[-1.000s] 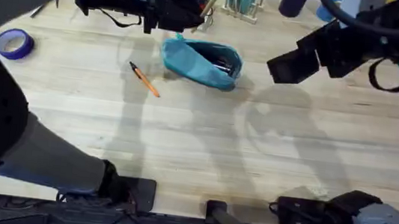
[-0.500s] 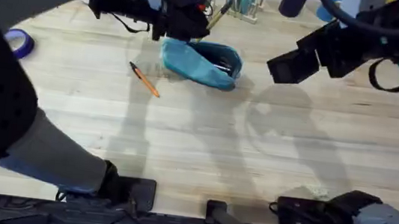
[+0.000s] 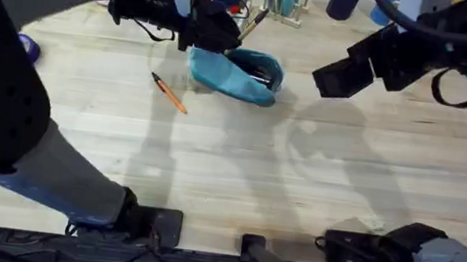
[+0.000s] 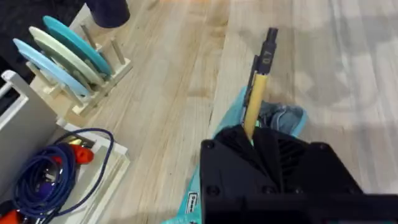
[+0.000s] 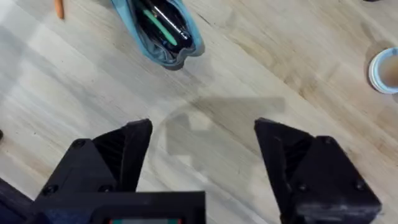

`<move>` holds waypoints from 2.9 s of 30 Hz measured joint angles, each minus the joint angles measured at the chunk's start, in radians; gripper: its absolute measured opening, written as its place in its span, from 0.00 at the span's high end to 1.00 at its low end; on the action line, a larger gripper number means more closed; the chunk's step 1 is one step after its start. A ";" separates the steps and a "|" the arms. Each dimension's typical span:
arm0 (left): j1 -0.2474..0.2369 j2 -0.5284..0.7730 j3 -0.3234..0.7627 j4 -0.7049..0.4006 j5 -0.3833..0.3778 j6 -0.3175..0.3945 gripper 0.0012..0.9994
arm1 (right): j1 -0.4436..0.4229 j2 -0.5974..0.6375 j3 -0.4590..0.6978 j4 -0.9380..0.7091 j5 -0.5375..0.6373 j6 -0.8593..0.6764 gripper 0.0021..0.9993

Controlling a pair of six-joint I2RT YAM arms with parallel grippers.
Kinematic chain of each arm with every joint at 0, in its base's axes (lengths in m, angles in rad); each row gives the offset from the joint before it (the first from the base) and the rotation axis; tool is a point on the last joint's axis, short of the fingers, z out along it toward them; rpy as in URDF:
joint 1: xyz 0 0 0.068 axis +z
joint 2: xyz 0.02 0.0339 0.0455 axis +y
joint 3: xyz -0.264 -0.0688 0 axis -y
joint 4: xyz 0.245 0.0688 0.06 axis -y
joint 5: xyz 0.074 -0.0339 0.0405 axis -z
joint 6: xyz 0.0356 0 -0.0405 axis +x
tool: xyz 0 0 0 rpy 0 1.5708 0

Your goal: Unzip the bag, pick up the pens from the table one at a time and place them inside, then zip the bag closed.

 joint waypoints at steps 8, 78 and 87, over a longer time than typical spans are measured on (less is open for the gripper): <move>0.000 0.066 0.000 0.000 -0.005 0.000 0.96 | 0.000 0.000 0.000 0.000 0.000 0.000 0.00; 0.002 0.071 0.576 -0.540 -0.951 -1.107 0.00 | 0.000 0.000 0.000 0.000 0.000 0.000 0.00; -0.007 0.062 0.576 -0.655 -1.086 -1.308 0.00 | 0.000 0.000 0.000 0.000 0.000 0.000 0.00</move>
